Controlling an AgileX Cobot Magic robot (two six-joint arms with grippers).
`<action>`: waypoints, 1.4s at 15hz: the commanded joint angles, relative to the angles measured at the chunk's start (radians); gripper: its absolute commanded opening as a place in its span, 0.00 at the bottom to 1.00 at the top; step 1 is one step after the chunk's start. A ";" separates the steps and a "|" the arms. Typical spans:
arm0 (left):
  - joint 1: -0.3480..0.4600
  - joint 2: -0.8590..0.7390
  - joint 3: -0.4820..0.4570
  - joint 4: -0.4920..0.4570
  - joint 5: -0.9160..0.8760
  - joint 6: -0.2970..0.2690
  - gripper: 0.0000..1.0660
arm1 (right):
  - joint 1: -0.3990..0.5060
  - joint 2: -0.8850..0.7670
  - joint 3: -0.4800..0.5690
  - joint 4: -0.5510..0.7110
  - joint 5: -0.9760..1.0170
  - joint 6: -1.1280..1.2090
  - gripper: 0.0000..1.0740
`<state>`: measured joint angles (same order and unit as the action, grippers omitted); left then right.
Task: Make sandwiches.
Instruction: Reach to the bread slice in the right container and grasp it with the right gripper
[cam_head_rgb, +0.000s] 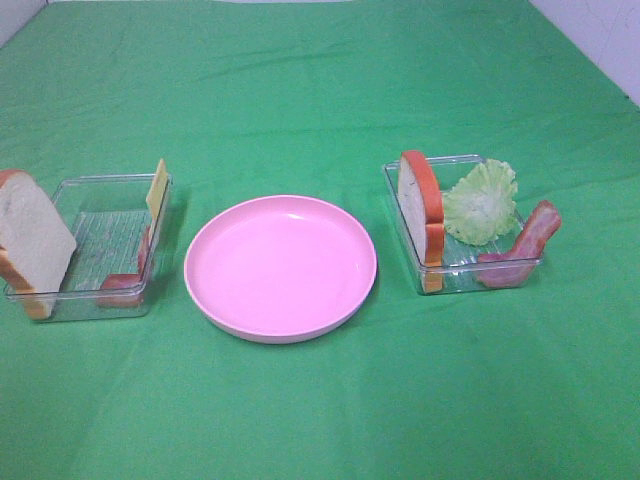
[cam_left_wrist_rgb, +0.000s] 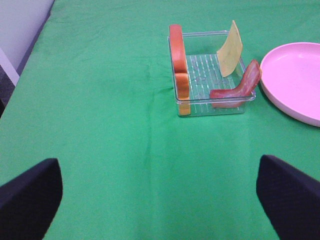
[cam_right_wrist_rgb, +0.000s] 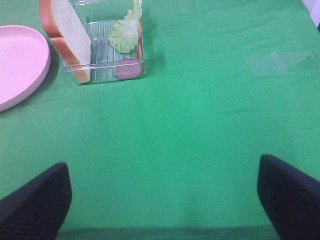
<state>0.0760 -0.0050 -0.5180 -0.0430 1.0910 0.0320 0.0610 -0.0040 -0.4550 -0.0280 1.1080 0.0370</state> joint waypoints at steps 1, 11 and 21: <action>0.003 -0.013 0.002 -0.010 -0.014 0.002 0.94 | -0.001 -0.032 0.001 -0.007 -0.006 -0.015 0.90; 0.003 -0.013 0.002 -0.010 -0.014 0.002 0.94 | -0.001 0.045 -0.011 0.028 0.012 -0.010 0.90; 0.003 -0.013 0.002 -0.010 -0.014 0.002 0.94 | -0.001 1.175 -0.566 0.156 0.059 -0.075 0.90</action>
<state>0.0760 -0.0050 -0.5180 -0.0430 1.0910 0.0320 0.0610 1.1570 -1.0070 0.1210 1.1590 -0.0180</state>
